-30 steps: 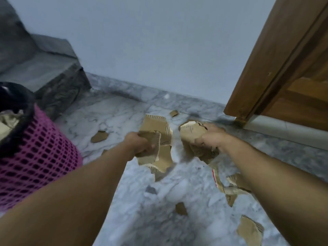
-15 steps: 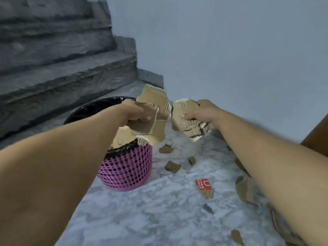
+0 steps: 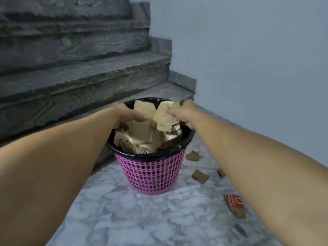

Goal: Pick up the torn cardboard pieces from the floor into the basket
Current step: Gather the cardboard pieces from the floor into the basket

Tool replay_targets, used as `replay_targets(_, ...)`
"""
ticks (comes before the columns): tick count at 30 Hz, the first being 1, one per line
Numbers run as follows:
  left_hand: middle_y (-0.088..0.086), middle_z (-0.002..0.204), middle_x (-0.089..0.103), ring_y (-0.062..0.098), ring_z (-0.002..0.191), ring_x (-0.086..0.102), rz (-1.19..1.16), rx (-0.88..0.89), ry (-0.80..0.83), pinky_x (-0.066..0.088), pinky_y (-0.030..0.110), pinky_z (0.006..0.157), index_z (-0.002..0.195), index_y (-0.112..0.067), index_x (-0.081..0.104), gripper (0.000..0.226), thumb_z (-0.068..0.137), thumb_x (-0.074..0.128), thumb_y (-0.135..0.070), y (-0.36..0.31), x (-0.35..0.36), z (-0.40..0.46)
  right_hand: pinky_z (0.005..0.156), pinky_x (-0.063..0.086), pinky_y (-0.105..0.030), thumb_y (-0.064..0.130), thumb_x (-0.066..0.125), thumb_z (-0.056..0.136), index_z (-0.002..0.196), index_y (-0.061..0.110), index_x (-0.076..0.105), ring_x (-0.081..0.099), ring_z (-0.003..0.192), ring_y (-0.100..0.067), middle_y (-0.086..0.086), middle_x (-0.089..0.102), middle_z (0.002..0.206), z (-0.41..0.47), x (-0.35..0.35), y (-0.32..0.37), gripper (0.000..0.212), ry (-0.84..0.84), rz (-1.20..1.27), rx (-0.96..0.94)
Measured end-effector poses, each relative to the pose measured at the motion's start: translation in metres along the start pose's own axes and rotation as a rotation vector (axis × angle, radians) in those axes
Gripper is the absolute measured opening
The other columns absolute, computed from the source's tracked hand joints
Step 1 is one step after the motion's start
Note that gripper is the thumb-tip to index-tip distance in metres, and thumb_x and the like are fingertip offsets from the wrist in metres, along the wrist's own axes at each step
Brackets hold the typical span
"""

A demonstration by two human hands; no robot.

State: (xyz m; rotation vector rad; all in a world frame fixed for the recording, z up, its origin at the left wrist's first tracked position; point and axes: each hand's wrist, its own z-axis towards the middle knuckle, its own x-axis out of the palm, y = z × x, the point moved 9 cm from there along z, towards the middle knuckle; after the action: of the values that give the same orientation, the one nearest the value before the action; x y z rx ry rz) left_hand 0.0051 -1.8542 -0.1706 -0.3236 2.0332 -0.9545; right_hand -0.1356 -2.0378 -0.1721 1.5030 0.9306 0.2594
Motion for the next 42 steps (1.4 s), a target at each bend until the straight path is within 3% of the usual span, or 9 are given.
replay_targets(3, 0.012, 0.133, 0.05, 0.031, 0.118, 0.052, 0.096, 0.032, -0.002, 0.048, 0.041, 0.093, 0.135, -0.003, 0.043, 0.094, 0.064, 0.084, -0.049, 0.007, 0.012, 0.006, 0.095, 0.052, -0.042, 0.051, 0.077, 0.074, 0.139, 0.006, 0.038, 0.054, 0.121, -0.03, -0.009, 0.051, 0.135, -0.001, -0.008, -0.014, 0.088, -0.026, -0.119, -0.002)
replay_targets(7, 0.011, 0.109, 0.058, 0.027, 0.101, 0.055, 0.221, 0.144, -0.035, 0.047, 0.036, 0.083, 0.122, 0.0, 0.052, 0.074, 0.072, 0.079, -0.048, -0.016, 0.027, -0.001, 0.081, 0.059, -0.036, 0.016, 0.072, 0.087, 0.128, -0.005, 0.052, 0.066, 0.101, -0.025, -0.017, 0.062, 0.118, -0.011, -0.039, -0.031, 0.05, 0.004, 0.129, 0.097)
replay_targets(11, 0.01, 0.084, 0.061, 0.025, 0.08, 0.059, 0.277, 0.281, -0.032, 0.054, 0.04, 0.077, 0.091, -0.008, 0.059, 0.041, 0.073, 0.081, -0.038, -0.06, 0.059, -0.026, 0.08, 0.06, -0.04, 0.013, 0.072, 0.086, 0.104, -0.002, 0.063, 0.064, 0.08, -0.019, -0.011, 0.064, 0.095, -0.037, -0.093, -0.053, 0.024, -0.033, 0.128, 0.181)
replay_targets(15, 0.01, 0.09, 0.066, 0.019, 0.071, 0.06, 0.284, 0.425, -0.078, 0.052, 0.031, 0.063, 0.095, -0.008, 0.064, 0.031, 0.078, 0.079, -0.03, -0.111, 0.1, -0.056, 0.082, 0.059, -0.041, 0.013, 0.07, 0.087, 0.112, -0.002, 0.062, 0.062, 0.081, -0.019, -0.01, 0.064, 0.096, -0.056, -0.155, -0.079, 0.03, -0.088, 0.126, 0.203)
replay_targets(18, 0.013, 0.097, 0.069, 0.022, 0.078, 0.062, 0.306, 0.463, -0.043, 0.056, 0.035, 0.072, 0.096, -0.005, 0.066, 0.032, 0.079, 0.078, -0.03, -0.134, 0.142, -0.071, 0.084, 0.058, -0.042, 0.015, 0.07, 0.088, 0.11, 0.0, 0.062, 0.063, 0.082, -0.019, -0.01, 0.064, 0.093, -0.067, -0.192, -0.108, 0.028, -0.095, 0.095, 0.219)
replay_targets(26, 0.016, 0.109, 0.067, 0.031, 0.091, 0.068, 0.654, 0.418, 0.316, 0.059, 0.041, 0.078, 0.112, 0.0, 0.066, 0.045, 0.08, 0.077, -0.03, -0.131, 0.274, -0.085, 0.076, 0.057, -0.038, 0.018, 0.071, 0.087, 0.098, 0.008, 0.064, 0.062, 0.077, -0.017, -0.01, 0.064, 0.098, -0.098, -0.255, -0.214, 0.016, -0.047, -0.164, 0.332)
replay_targets(36, 0.007, 0.126, 0.058, 0.027, 0.112, 0.057, 0.935, 0.414, 0.434, 0.05, 0.032, 0.093, 0.131, -0.011, 0.055, 0.056, 0.082, 0.073, -0.032, -0.03, 0.394, 0.01, 0.088, 0.055, -0.036, 0.033, 0.07, 0.087, 0.12, 0.008, 0.066, 0.066, 0.103, -0.029, -0.011, 0.067, 0.118, -0.053, -0.173, -0.343, 0.042, 0.221, -0.695, 0.357)
replay_targets(39, 0.009, 0.127, 0.057, 0.03, 0.112, 0.056, 0.908, 0.378, 0.427, 0.048, 0.036, 0.094, 0.126, -0.01, 0.058, 0.045, 0.093, 0.055, -0.04, 0.005, 0.414, 0.037, 0.095, 0.046, -0.032, 0.03, 0.074, 0.081, 0.133, 0.015, 0.055, 0.056, 0.118, -0.027, -0.009, 0.054, 0.133, -0.041, -0.145, -0.374, 0.057, 0.247, -0.785, 0.319)
replay_targets(42, 0.012, 0.125, 0.052, 0.032, 0.115, 0.05, 1.053, 0.465, 0.366, 0.048, 0.043, 0.093, 0.121, -0.014, 0.056, 0.034, 0.094, 0.046, -0.032, 0.028, 0.426, 0.048, 0.092, 0.051, -0.041, 0.023, 0.078, 0.075, 0.134, 0.02, 0.041, 0.057, 0.109, -0.034, -0.014, 0.038, 0.13, -0.04, -0.124, -0.403, 0.07, 0.258, -0.872, 0.33)
